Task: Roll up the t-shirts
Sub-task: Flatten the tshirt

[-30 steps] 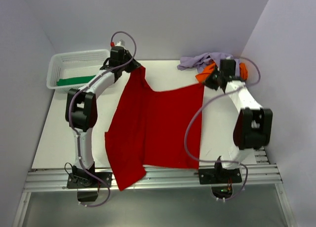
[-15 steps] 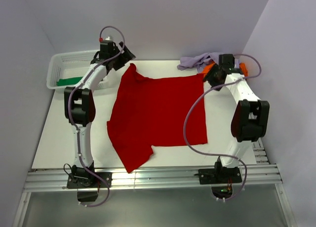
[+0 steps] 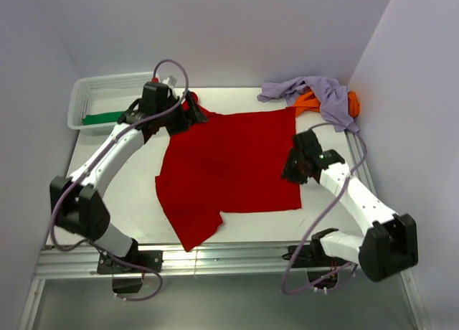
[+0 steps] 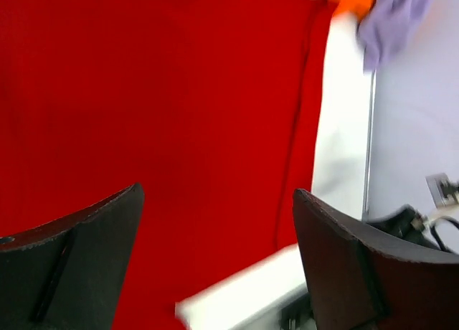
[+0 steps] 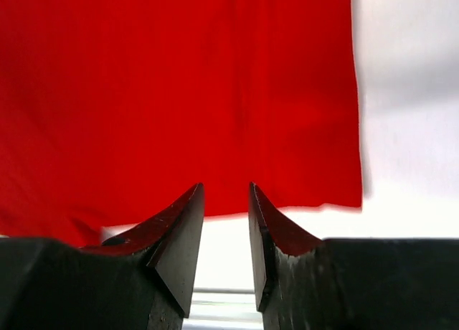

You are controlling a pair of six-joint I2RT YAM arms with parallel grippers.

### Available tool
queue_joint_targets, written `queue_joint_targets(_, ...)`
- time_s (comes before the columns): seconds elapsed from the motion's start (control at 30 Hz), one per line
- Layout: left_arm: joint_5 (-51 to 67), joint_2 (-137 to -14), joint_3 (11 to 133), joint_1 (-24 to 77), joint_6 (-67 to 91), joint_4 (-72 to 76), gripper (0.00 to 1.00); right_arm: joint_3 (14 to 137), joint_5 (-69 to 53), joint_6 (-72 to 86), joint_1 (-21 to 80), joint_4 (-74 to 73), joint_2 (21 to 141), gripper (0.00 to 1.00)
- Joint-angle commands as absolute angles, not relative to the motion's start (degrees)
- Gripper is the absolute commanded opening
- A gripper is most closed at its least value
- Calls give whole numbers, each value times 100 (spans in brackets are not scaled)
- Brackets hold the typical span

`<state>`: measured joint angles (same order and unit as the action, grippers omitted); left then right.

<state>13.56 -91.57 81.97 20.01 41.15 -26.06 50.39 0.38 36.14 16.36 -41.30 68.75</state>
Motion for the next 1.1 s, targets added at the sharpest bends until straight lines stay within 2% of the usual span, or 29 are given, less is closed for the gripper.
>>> queue_joint_targets(0.0,1196,-8544,7648,1969,4078,-3356,90,4519,255,3928,1994,-4526,6373,38)
queue_joint_targets(0.13,1178,-7981,7067,1960,4078,-3620,90,4035,290,4139,2460,-4395,6214,40)
queue_joint_targets(0.27,958,-7700,6629,1794,4061,-3902,90,4139,500,4184,2916,-4324,6503,43)
queue_joint_targets(0.5,931,-7541,6258,1196,3832,-3964,90,4192,659,4175,3085,-4219,7083,44)
queue_joint_targets(1.0,940,-7690,5977,361,3507,-3937,88,4307,835,4227,3199,-3912,7892,40)
queue_joint_targets(1.07,976,-7708,5968,238,3446,-3937,88,4307,852,4254,3199,-3876,7962,36)
